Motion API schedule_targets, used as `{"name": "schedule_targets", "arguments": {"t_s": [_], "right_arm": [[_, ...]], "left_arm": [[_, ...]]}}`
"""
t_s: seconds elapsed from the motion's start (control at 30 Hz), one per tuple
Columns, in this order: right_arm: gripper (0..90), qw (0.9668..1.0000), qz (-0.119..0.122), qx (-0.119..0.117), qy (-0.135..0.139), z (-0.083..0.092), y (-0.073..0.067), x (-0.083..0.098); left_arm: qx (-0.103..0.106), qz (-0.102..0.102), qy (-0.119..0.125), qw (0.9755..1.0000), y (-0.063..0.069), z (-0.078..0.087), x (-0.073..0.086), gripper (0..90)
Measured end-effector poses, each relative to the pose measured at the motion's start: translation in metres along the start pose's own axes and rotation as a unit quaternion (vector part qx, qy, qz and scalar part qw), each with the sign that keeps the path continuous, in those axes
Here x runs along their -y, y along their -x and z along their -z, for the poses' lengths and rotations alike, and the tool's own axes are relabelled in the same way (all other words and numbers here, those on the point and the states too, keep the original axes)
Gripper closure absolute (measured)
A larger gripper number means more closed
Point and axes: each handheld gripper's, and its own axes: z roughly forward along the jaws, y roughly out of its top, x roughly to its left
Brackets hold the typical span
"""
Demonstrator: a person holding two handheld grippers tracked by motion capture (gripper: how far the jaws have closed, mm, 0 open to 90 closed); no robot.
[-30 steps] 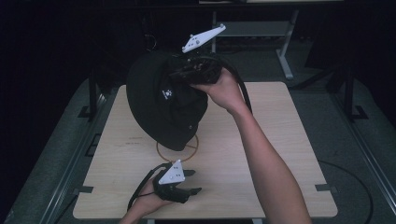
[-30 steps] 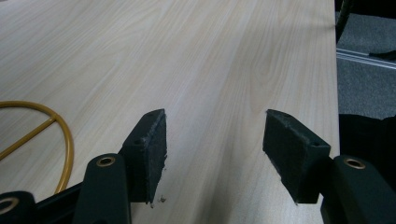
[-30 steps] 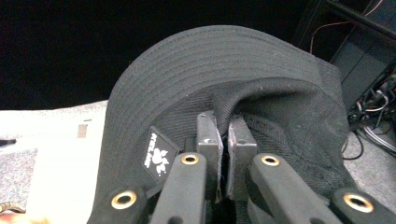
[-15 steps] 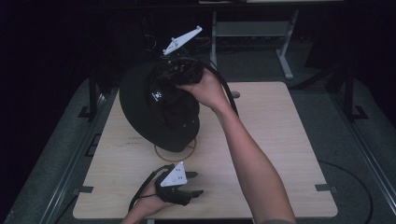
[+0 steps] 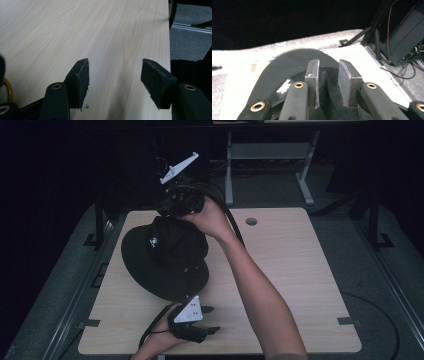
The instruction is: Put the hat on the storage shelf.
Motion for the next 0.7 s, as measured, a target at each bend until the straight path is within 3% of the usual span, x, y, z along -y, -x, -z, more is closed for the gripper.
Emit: {"name": "schedule_targets", "arguments": {"t_s": [0.1, 0.7], "right_arm": [[61.3, 0.9996, -0.021, -0.009, 0.016, 0.009, 0.004, 0.008], [46.7, 0.9969, -0.053, -0.007, 0.057, 0.051, 0.012, 0.049]], "left_arm": [[0.0, 0.0, 0.001, 1.0, 0.001, 0.0, 0.0, 38.8], [-0.003, 0.002, -0.001, 1.0, 0.001, -0.001, 0.001, 37.4]]}}
